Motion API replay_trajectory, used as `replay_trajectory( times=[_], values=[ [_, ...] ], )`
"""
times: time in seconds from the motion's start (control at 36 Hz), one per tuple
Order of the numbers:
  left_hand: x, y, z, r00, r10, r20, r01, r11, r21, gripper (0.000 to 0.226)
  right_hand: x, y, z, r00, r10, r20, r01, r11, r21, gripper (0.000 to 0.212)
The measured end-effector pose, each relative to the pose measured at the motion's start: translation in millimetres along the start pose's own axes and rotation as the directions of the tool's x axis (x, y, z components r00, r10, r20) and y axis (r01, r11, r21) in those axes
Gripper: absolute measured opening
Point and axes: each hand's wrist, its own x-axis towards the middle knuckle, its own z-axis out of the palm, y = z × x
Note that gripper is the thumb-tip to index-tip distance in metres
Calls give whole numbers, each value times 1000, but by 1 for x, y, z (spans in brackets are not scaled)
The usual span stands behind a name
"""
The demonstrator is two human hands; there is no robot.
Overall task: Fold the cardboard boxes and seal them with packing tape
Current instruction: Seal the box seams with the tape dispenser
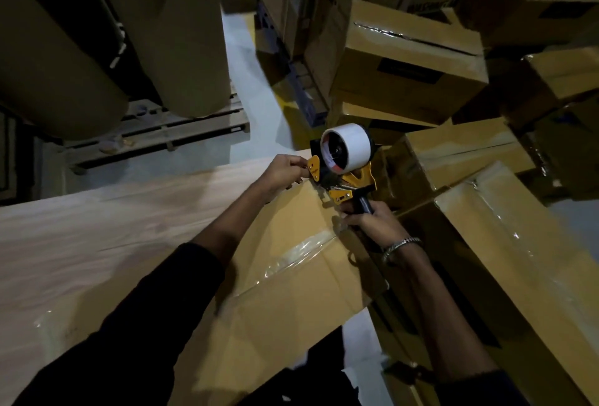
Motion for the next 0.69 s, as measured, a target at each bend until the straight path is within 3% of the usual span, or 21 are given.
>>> replay_trajectory(
  times=[0.08,0.14,0.22,0.47,0.58,0.69],
  values=[
    [-1,-7,2,997,57,-45,-55,997,45,67,-1,0,-1,1000,-11,22,10,1000,5,28],
    [-4,-10,1,976,202,-80,-184,964,191,58,-3,0,-1,1000,-5,19,5,1000,11,30],
    [-14,-9,4,942,334,-27,-311,902,299,17,-2,1,-2,1000,-5,19,5,999,39,24],
    [-28,-25,-4,934,336,120,-357,884,302,22,-4,4,-2,999,-24,45,22,998,61,26],
    [-33,-23,1,900,424,97,-422,799,428,28,-7,2,-3,998,3,63,-6,999,40,21],
    [-34,-22,3,903,424,64,-404,794,455,30,-10,1,-4,998,11,64,-11,1000,-10,20]
  ],
)
